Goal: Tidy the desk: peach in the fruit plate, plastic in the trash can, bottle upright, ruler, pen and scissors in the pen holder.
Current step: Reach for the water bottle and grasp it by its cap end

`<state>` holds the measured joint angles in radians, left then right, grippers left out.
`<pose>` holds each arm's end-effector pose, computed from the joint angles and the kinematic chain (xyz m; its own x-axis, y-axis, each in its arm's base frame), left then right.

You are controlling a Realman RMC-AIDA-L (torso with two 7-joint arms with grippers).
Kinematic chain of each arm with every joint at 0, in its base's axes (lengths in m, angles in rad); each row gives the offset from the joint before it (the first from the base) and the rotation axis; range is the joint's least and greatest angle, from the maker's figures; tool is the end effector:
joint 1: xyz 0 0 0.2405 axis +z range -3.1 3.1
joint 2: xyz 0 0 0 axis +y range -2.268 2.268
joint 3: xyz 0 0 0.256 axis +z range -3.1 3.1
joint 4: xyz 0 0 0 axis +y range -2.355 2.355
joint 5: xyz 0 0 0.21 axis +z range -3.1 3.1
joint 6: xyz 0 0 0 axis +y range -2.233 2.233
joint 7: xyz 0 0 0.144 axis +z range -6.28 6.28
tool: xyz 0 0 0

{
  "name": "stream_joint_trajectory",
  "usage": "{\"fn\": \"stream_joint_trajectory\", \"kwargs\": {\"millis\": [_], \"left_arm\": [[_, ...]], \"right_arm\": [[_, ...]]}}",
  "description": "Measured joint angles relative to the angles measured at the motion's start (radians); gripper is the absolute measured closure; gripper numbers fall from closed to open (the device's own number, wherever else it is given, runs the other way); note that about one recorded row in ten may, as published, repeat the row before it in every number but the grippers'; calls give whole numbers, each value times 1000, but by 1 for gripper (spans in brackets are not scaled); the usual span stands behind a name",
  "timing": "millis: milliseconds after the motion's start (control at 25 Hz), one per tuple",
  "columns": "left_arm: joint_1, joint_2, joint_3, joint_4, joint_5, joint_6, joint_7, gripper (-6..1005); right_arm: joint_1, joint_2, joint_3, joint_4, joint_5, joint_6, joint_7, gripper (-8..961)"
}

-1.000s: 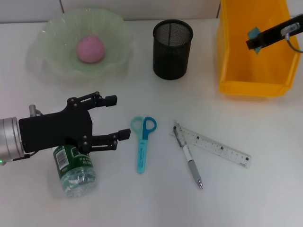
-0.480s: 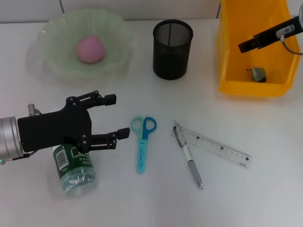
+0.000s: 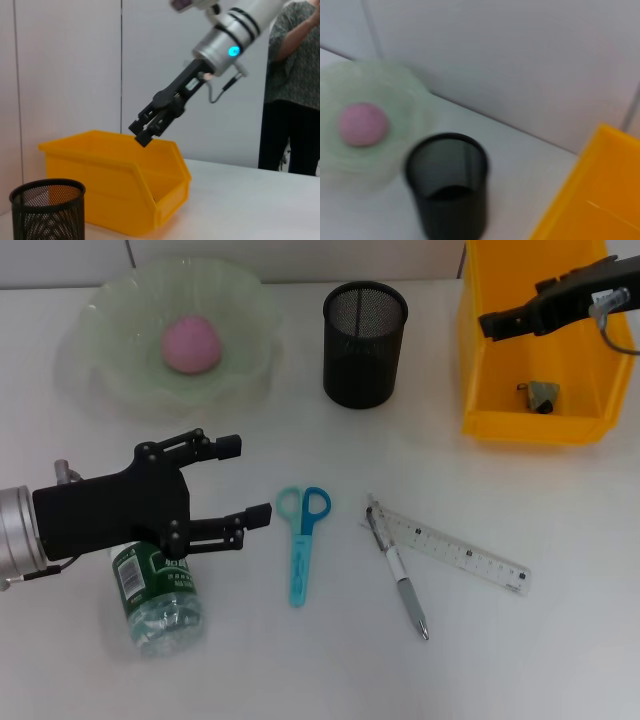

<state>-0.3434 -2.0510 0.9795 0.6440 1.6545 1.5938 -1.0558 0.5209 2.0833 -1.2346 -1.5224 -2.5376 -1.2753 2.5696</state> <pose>-0.2749 0.2841 -0.0065 0.8127 0.0973 0.5745 0.2684 -0.9376 -0.2209 0.1630 0.3912 0.0599 0.8011 -0.5582 -0.2161 -0.5588 -0.5680 -0.6043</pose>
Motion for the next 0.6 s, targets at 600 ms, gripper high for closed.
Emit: {"fn": "stream_joint_trajectory", "kwargs": {"millis": [600], "left_arm": [[40, -18, -40, 159, 0, -9, -329, 155]], "right_arm": [[-434, 2, -272, 8, 698, 140, -636, 127]]}}
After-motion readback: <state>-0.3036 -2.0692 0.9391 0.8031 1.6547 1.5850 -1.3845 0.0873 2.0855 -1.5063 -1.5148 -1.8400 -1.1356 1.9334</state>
